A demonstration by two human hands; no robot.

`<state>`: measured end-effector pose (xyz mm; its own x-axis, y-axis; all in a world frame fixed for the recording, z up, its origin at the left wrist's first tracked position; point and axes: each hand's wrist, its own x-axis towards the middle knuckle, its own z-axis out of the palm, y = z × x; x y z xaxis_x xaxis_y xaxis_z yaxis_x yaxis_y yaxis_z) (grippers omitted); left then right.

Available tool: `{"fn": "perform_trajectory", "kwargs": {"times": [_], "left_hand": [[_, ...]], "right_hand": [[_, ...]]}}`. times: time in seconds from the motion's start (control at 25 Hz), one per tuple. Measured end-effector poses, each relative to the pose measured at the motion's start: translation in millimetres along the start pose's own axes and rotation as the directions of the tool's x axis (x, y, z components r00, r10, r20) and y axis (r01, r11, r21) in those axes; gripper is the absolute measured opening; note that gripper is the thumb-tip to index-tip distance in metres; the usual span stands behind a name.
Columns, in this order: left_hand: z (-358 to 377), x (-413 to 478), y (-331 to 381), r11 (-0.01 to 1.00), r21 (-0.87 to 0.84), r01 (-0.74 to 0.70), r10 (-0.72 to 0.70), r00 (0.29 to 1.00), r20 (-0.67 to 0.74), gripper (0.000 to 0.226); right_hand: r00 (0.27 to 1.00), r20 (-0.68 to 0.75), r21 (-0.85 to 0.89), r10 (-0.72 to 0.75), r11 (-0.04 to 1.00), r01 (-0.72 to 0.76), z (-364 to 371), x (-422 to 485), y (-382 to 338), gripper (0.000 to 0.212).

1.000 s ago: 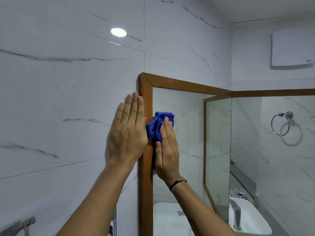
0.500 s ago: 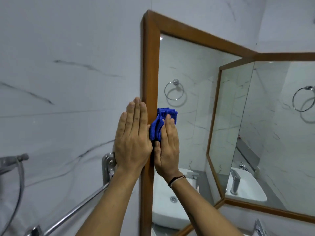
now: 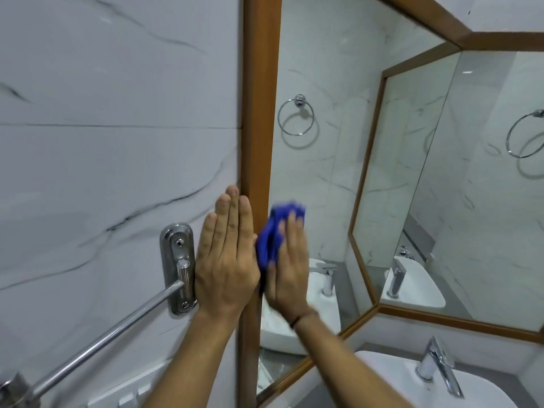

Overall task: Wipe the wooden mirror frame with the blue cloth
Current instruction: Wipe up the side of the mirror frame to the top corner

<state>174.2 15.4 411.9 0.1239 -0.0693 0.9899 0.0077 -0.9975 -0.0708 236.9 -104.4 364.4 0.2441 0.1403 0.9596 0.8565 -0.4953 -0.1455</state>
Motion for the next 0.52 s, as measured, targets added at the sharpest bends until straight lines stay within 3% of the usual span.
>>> {"fn": "perform_trajectory", "kwargs": {"times": [0.08, 0.16, 0.28, 0.4, 0.48, 0.52], "left_hand": [[4.4, -3.0, 2.6, 1.0, 0.009, 0.014, -0.014, 1.0, -0.018, 0.062], [8.1, -6.7, 0.6, 0.999, 0.041, 0.01, -0.009, 1.0, -0.024, 0.063], [9.2, -2.9, -0.3, 1.0, 0.025, 0.012, -0.011, 0.999, -0.036, 0.064], [7.1, -0.7, -1.6, 0.999, 0.043, -0.008, 0.01, 0.999, -0.037, 0.065], [8.9, -4.4, 1.1, 0.999, 0.039, 0.004, -0.003, 1.0, -0.021, 0.066], [8.2, -5.5, 1.3, 0.999, 0.032, 0.003, -0.003, 1.0, -0.023, 0.065]], "right_hand": [[0.982, -0.187, 0.029, 0.01, 1.0, -0.005, -5.1, 93.8, 8.9, 0.061], [0.97, -0.243, 0.05, 0.029, 0.999, -0.018, -2.4, 117.6, 12.6, 0.061], [0.986, -0.097, 0.074, 0.134, 0.989, -0.127, 13.0, 9.9, -5.4, 0.062], [0.977, 0.086, -0.078, 0.194, 0.979, -0.188, 16.1, -113.5, -16.5, 0.064], [0.982, 0.133, -0.18, 0.131, 0.978, -0.106, 8.9, -103.0, -6.2, 0.065], [0.991, 0.11, -0.151, 0.07, 0.987, -0.053, 3.0, -69.1, -4.6, 0.064]]}}
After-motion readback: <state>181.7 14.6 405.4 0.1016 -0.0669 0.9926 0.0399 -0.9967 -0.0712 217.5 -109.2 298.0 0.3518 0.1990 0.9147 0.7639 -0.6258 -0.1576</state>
